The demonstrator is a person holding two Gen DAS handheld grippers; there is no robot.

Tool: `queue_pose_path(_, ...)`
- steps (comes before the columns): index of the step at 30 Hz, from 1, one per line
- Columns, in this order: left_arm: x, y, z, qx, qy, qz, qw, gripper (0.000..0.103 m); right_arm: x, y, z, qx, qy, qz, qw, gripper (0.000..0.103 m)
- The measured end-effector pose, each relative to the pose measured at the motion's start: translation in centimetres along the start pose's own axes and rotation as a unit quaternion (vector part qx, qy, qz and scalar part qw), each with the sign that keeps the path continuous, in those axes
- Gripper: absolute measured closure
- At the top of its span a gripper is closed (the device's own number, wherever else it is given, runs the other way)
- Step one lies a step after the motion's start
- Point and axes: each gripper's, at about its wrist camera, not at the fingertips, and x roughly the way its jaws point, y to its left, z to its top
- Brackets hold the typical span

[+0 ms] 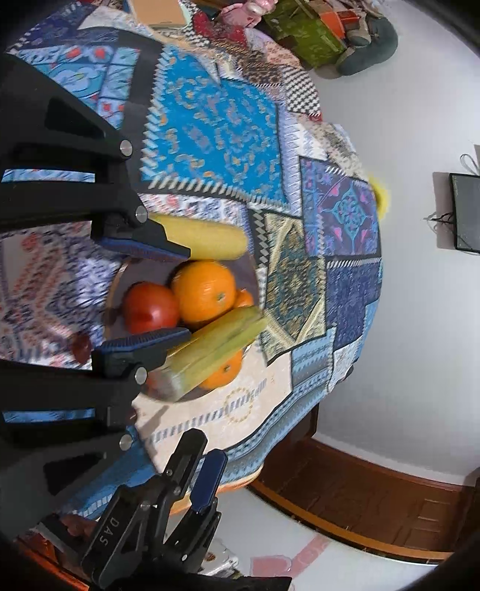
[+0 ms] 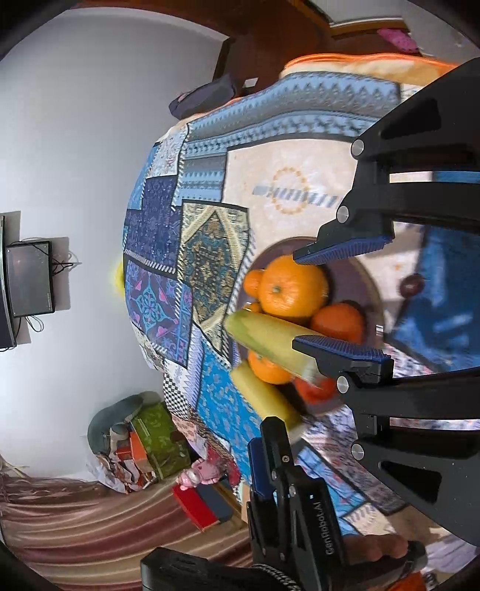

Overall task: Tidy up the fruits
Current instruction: 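Lower the mandarins onto the plate and open both grippers, then move left gripper to a dark red date while right gripper approaches another date, then close left gripper on its date while right gripper closes on the other date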

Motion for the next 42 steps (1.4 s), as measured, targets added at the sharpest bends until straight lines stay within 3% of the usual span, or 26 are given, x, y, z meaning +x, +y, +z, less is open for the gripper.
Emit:
queue_pose_path(14,1.2,-2.3,-6.1,0.003,0.071,-0.026,0.9971,0.066,-0.9,-1.0,-5.6,0.033,0.045,-0.008,0.998,0.067)
queue_pose_path(28,4.4,-4.0,-6.6,0.028,0.105,-0.038,0.9933,0.066,2.6,-1.6,-7.0,0.03,0.092,-0.007,0.995,0.067)
queue_pose_path(34,5.3,-4.2,-6.7,0.032,0.113,-0.037,0.9924,0.068,3.3,-1.6,-6.9,0.031,0.097,-0.004,0.995,0.073)
queue_pose_path(36,5.4,-4.4,-6.8,0.038,0.11,-0.031,0.9928,0.074,3.4,-1.6,-6.9,0.029,0.099,-0.005,0.995,0.076)
queue_pose_path(39,5.6,-4.7,-6.9,0.046,0.108,-0.026,0.9928,0.076,3.7,-1.5,-6.9,0.027,0.101,-0.003,0.995,0.086)
queue_pose_path(42,5.4,-4.7,-6.9,0.047,0.105,-0.027,0.993,0.077,3.5,-1.4,-6.9,0.026,0.098,-0.002,0.995,0.086)
